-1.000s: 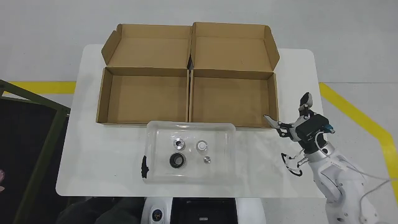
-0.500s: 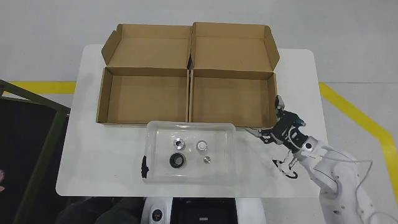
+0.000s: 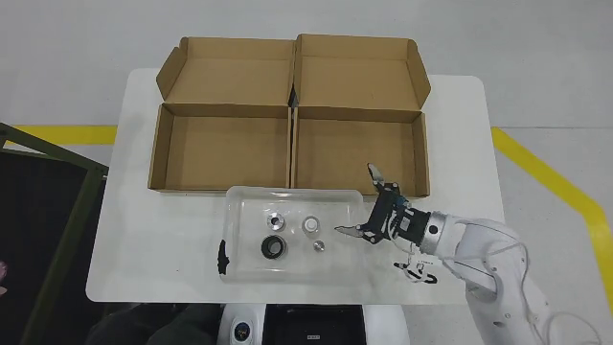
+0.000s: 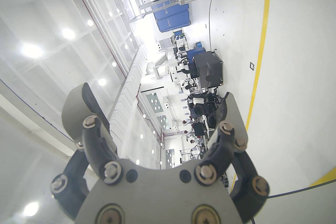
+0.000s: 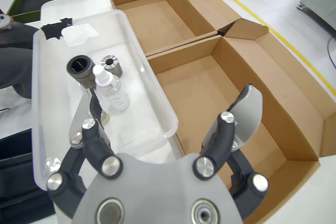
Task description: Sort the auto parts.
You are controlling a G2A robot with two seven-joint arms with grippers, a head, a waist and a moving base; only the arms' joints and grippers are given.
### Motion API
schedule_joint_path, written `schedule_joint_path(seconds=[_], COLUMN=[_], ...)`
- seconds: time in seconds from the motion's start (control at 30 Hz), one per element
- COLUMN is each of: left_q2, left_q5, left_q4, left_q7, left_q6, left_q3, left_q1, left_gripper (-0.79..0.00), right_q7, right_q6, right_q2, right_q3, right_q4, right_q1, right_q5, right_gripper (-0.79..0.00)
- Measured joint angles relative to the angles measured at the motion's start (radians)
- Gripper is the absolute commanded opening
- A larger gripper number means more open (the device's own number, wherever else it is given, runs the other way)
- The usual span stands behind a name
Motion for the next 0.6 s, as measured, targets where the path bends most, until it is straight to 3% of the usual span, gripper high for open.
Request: schedule_joint_path(seconds=[0.3, 0.6], left_q2=[0.0, 0.0], left_q5=[0.0, 0.0], left_q4=[0.0, 0.0], left_q7=[0.0, 0.0], left_q6=[0.0, 0.0], left_q3=[0.0, 0.0], left_q1=[0.0, 0.0], left_gripper=[0.0, 0.0], right_q7=[0.092, 0.11], right_q6=[-0.024, -0.023], right_q2=[0.003, 0.0], right_q3=[-0.127, -0.242], right_q4=[-0.002, 0.027], right_q1=[0.048, 0.121], right_q5=[-0.007, -0.031], right_gripper=[0.0, 0.0])
